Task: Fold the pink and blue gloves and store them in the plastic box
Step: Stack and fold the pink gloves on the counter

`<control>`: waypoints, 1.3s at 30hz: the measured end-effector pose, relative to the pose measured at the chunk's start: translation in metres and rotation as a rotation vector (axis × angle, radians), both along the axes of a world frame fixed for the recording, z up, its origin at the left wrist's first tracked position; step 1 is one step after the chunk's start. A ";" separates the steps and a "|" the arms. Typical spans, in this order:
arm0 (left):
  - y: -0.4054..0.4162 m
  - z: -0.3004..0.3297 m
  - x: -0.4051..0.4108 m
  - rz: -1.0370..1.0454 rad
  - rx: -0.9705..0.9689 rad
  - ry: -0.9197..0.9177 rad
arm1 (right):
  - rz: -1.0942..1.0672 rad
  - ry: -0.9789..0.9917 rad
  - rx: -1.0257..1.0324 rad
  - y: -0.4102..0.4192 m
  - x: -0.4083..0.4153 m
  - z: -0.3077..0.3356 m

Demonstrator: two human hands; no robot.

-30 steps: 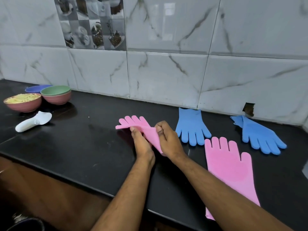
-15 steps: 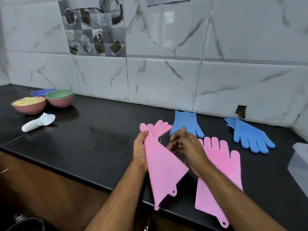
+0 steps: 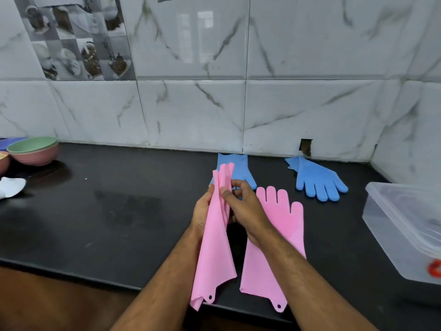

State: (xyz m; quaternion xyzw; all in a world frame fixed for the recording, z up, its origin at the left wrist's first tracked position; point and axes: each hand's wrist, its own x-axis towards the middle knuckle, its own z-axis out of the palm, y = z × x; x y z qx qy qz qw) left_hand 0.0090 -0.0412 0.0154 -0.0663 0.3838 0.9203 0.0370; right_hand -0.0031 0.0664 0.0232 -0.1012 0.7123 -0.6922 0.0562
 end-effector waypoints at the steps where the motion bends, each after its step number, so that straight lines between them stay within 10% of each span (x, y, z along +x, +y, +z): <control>1: 0.003 0.000 -0.001 -0.025 -0.004 0.002 | -0.036 -0.025 -0.046 0.004 -0.002 0.001; 11: 0.013 -0.007 0.000 -0.096 -0.033 0.265 | -0.153 -0.250 -0.481 0.029 -0.019 0.020; 16: 0.010 -0.014 0.006 0.478 -0.735 0.584 | -0.183 -0.321 -0.694 0.040 -0.018 0.028; 20: 0.013 -0.020 0.014 0.528 -1.171 0.966 | -0.139 -0.344 -0.828 0.041 -0.017 0.031; 31: 0.018 -0.009 0.009 0.154 -0.291 0.312 | 0.108 0.131 -0.341 0.020 -0.011 0.017; 39: 0.004 -0.002 0.017 0.030 0.009 0.032 | -0.450 0.356 -0.101 0.040 -0.020 0.017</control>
